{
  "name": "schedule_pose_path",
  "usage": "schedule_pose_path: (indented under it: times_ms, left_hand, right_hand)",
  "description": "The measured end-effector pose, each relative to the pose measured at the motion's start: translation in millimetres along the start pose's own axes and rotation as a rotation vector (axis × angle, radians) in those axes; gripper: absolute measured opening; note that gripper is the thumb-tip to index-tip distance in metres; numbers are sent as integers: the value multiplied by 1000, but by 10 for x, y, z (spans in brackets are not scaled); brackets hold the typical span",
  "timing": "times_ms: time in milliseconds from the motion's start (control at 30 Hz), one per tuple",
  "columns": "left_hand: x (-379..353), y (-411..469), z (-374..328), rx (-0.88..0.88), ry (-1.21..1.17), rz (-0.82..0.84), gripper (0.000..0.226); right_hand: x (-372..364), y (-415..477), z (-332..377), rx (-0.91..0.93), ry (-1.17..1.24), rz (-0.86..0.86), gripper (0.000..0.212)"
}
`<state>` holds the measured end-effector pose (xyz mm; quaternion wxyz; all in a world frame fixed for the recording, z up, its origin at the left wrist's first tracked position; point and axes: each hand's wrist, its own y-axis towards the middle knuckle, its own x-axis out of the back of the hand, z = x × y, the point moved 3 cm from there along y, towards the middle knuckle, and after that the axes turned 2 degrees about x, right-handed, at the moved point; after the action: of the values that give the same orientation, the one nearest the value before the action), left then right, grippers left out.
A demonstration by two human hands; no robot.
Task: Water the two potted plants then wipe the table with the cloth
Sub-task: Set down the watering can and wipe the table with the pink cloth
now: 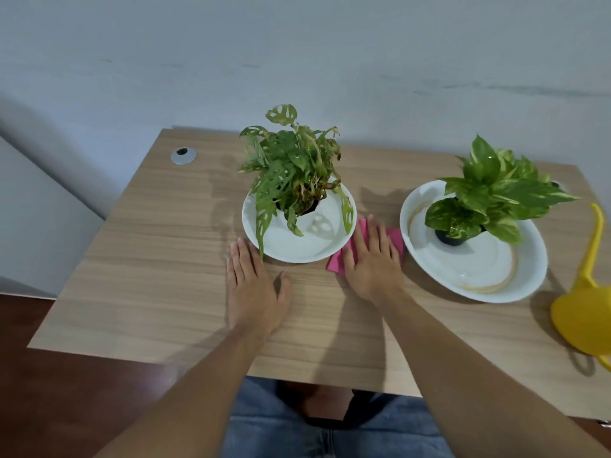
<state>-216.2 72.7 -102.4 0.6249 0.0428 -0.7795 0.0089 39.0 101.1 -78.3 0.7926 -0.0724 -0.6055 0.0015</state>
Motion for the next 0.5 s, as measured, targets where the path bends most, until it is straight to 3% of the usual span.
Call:
schedule_pose_path:
  times_ms: [167, 500]
  left_hand:
    - [28, 0, -18, 5, -1, 0, 100]
    - [9, -22, -4, -7, -22, -13, 100]
  right_hand:
    - [29, 46, 50, -18, 22, 0, 72]
    - [-24, -952, -329, 218, -68, -8, 69]
